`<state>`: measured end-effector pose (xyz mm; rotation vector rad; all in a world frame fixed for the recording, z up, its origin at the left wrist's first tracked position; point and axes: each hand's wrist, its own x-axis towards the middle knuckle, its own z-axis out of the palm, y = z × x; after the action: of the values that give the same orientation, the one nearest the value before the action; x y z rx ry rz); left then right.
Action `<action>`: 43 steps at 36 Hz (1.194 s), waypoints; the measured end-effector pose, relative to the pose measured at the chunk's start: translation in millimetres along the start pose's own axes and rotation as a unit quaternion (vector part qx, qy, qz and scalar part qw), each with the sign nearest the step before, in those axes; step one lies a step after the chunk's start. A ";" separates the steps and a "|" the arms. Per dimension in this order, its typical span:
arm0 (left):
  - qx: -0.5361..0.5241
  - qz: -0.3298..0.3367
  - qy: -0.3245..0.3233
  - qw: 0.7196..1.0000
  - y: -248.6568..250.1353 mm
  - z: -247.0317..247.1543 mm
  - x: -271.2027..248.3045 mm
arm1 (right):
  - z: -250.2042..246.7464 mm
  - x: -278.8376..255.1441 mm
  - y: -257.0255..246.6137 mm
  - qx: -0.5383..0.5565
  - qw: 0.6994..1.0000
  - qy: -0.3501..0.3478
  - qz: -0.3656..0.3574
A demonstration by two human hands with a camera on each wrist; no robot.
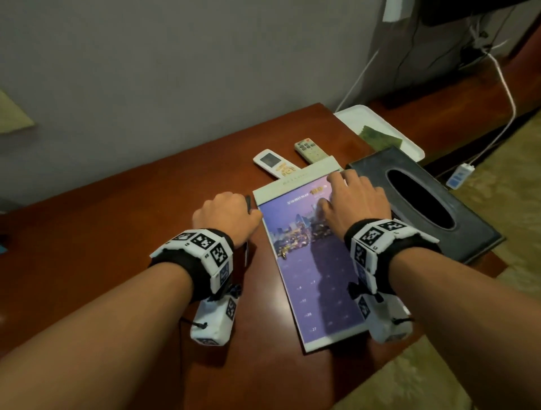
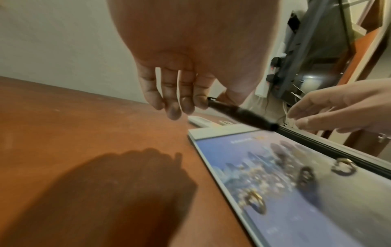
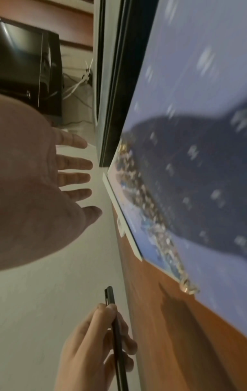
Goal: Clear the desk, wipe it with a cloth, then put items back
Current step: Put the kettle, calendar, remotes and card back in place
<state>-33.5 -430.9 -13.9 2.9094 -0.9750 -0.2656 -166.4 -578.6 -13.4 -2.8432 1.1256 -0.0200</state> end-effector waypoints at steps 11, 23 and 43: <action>0.008 -0.126 0.009 0.992 -139.3 -26.7 -29.9 | -4.6 12.5 -149.9 0.009 0.990 0.013 -0.141; -0.017 -0.278 -0.023 0.960 -295.5 -28.7 -110.2 | 16.8 -24.8 -319.3 0.032 0.955 -0.022 -0.295; 0.050 -0.324 -0.029 0.944 -424.9 17.5 -201.2 | 57.6 -94.4 -454.4 0.031 0.919 -0.057 -0.390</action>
<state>57.0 29.3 -50.2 3.2355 0.0057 -0.3340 77.4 -180.0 -31.6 -2.9679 -0.0798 0.0565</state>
